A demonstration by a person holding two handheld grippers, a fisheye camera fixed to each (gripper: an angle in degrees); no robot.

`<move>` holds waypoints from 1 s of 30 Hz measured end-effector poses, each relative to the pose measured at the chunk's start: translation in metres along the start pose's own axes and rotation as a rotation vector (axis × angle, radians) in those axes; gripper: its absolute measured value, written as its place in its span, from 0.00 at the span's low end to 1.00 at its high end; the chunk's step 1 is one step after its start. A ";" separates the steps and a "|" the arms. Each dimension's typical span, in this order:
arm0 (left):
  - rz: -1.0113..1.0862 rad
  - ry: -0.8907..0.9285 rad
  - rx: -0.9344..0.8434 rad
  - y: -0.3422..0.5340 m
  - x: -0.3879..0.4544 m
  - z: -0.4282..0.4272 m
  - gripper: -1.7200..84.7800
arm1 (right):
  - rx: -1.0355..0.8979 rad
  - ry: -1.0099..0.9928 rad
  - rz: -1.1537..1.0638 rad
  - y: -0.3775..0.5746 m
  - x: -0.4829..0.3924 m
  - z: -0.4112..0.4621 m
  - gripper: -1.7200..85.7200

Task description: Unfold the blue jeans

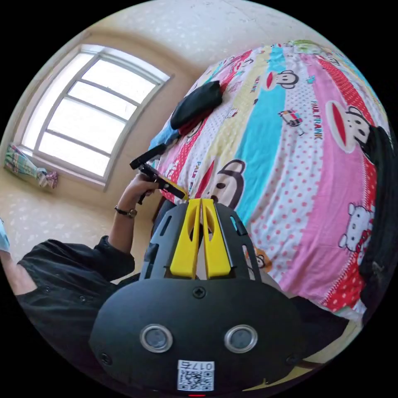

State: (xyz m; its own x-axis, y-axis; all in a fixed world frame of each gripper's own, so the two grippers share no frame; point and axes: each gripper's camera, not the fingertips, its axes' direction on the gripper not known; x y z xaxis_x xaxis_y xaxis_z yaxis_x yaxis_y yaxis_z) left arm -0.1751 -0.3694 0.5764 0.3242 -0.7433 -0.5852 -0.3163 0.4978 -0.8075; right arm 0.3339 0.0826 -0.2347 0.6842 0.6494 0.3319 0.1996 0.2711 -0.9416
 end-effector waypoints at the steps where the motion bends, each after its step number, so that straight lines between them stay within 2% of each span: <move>1: 0.026 -0.016 0.037 0.009 0.004 -0.001 0.09 | -0.042 0.012 -0.019 0.001 -0.002 0.023 0.03; 3: 0.035 -0.033 0.107 0.024 0.007 -0.002 0.09 | -0.064 0.081 -0.024 0.005 0.000 0.051 0.03; 5: 0.033 -0.042 0.200 0.045 0.010 -0.002 0.09 | -0.016 0.281 -0.057 0.011 0.001 0.077 0.03; 8: 0.042 -0.045 0.414 0.090 0.010 0.000 0.06 | -0.047 0.583 -0.146 0.016 0.008 0.134 0.02; 10: 0.040 0.016 0.660 0.140 -0.004 -0.006 0.02 | -0.120 0.673 -0.143 0.022 0.030 0.182 0.02; 11: 0.012 0.041 0.740 0.156 -0.014 -0.011 0.02 | -0.009 0.666 -0.144 0.034 0.037 0.182 0.02; 13: -0.088 0.109 0.994 0.211 -0.066 -0.044 0.02 | 0.061 0.570 -0.022 0.047 0.058 0.178 0.02; 14: -0.132 0.111 1.040 0.223 -0.082 -0.054 0.02 | 0.079 0.510 0.013 0.054 0.070 0.174 0.02; 18: -0.440 0.108 1.397 0.298 -0.205 -0.131 0.07 | 0.012 0.453 -0.047 0.059 0.094 0.177 0.02; 19: -0.515 0.089 1.437 0.305 -0.238 -0.152 0.09 | -0.011 0.437 -0.051 0.060 0.102 0.178 0.02; 21: -0.551 0.107 1.391 0.293 -0.284 -0.181 0.15 | -0.026 0.413 -0.047 0.063 0.113 0.179 0.02; 23: -0.577 0.114 1.245 0.257 -0.323 -0.201 0.18 | -0.020 0.394 -0.056 0.073 0.127 0.181 0.02; 24: -0.597 0.096 1.112 0.225 -0.342 -0.203 0.17 | -0.014 0.391 -0.055 0.076 0.130 0.182 0.02; 25: -0.644 -0.012 1.063 0.208 -0.343 -0.201 0.16 | 0.005 0.383 -0.048 0.082 0.137 0.182 0.02; 27: -0.679 -0.168 1.116 0.209 -0.323 -0.201 0.16 | 0.035 0.380 -0.038 0.092 0.146 0.184 0.02; 30: -0.741 -0.253 1.232 0.227 -0.295 -0.191 0.13 | 0.067 0.391 -0.029 0.105 0.157 0.188 0.02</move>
State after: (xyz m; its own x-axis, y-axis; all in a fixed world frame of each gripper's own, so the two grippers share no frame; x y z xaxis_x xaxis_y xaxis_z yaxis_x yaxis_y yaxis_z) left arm -0.5130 -0.1223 0.5797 0.2559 -0.9623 0.0922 0.8956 0.2001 -0.3974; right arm 0.3307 0.3469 -0.2711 0.8970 0.3246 0.3000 0.1857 0.3392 -0.9222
